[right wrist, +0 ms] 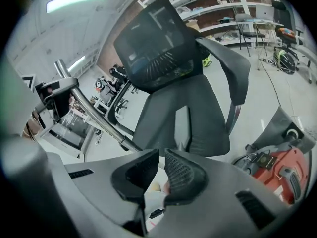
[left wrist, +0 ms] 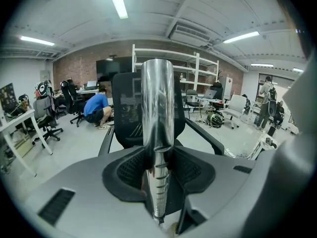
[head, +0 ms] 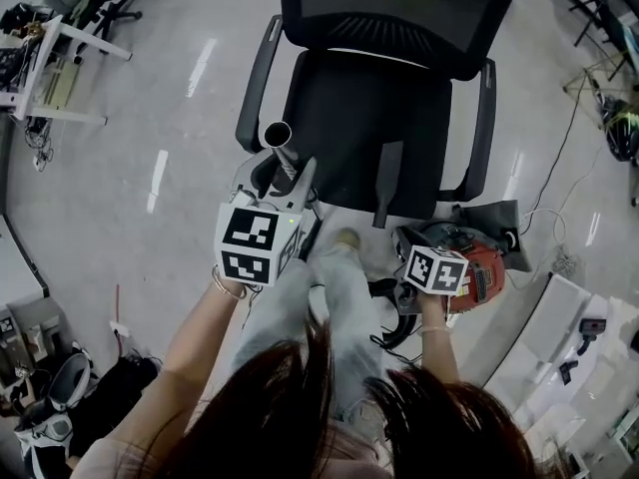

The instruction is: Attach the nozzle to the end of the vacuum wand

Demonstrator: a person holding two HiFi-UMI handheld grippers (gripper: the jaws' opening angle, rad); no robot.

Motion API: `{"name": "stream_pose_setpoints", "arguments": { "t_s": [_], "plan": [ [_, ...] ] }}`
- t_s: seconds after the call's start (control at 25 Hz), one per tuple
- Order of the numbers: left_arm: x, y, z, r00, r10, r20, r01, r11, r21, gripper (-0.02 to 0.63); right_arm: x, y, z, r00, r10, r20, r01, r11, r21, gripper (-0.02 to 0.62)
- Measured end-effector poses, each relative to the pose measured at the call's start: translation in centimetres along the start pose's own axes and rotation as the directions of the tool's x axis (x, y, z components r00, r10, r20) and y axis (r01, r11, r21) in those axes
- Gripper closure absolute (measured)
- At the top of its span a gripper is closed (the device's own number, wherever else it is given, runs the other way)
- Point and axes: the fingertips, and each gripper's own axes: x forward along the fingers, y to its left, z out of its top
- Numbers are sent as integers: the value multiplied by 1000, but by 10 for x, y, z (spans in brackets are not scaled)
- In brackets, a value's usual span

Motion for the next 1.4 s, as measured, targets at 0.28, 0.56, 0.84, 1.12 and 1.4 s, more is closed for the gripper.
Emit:
{"name": "stream_pose_setpoints", "arguments": {
  "t_s": [0.28, 0.56, 0.84, 1.12, 1.4],
  "plan": [
    [-2, 5, -4, 1000, 2, 7, -1, 1000, -7, 446, 35, -23, -17, 999, 1, -32, 0, 1000, 16, 565],
    [-2, 10, -5, 1000, 12, 15, -11, 1000, -12, 446, 61, -40, -25, 998, -13, -53, 15, 999, 37, 549],
    [0, 12, -7, 1000, 11, 20, -11, 1000, -14, 446, 86, -50, -34, 997, 10, -79, -3, 996, 86, 478],
    [1, 13, -8, 1000, 10, 22, -9, 1000, -17, 446, 108, -62, -43, 995, 17, -101, -4, 991, 132, 448],
    [7, 15, -7, 999, 12, 44, -10, 999, -44, 446, 130, -70, -48, 990, 43, -132, -23, 988, 150, 428]
  ]
}}
